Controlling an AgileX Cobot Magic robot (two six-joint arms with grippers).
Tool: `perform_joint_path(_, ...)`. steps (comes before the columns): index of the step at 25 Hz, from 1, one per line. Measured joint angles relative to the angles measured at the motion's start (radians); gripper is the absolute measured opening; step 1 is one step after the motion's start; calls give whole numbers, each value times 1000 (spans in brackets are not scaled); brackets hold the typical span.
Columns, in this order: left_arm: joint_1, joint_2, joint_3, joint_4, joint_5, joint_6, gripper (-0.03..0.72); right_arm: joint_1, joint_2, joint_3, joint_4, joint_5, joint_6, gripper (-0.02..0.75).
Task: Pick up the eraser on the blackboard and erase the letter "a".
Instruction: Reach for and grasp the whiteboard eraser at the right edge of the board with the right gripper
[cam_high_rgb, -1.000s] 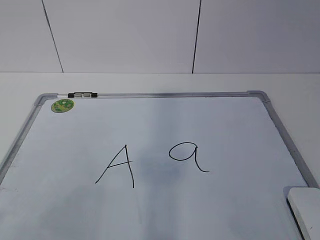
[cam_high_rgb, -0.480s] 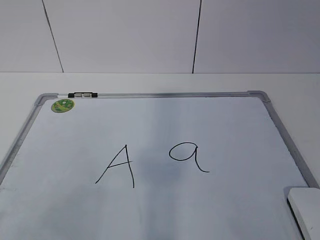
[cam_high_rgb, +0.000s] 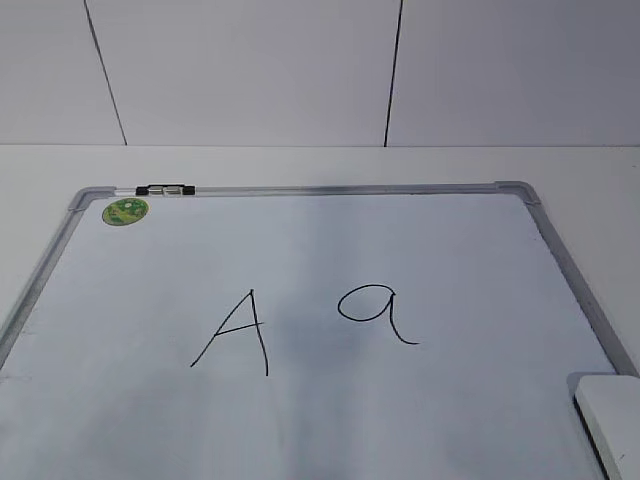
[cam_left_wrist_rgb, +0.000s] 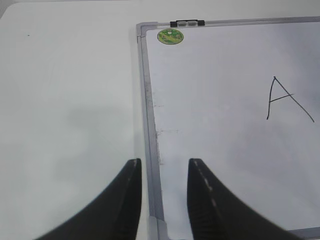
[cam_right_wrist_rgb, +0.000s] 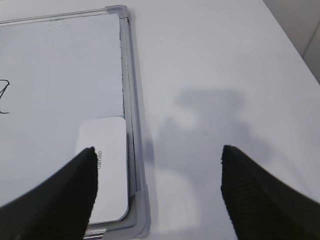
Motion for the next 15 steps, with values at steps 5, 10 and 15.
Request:
perform_joint_path(5, 0, 0, 0, 0, 0, 0, 235, 0, 101, -34, 29, 4, -72, 587)
perform_joint_path(10, 0, 0, 0, 0, 0, 0, 235, 0, 273, -129, 40, 30, -90, 587)
perform_joint_path(15, 0, 0, 0, 0, 0, 0, 235, 0, 368, -182, 44, -4, -92, 587)
